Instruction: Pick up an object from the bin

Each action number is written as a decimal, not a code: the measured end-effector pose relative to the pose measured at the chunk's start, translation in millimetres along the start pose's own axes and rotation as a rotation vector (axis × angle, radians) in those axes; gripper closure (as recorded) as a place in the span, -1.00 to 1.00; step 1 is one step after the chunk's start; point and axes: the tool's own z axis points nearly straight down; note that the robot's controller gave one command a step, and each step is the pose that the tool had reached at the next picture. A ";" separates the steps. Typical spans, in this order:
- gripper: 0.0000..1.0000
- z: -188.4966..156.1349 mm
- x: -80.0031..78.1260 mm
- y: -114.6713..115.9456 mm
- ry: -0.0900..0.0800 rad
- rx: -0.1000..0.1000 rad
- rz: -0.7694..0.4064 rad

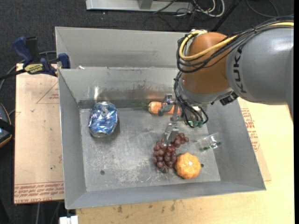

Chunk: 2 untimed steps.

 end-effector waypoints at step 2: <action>-1.00 54.6 7.0 -44.3 0.003 -0.001 -0.460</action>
Offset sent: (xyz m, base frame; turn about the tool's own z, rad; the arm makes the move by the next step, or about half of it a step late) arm -0.0056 -0.0479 -0.0495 -0.4647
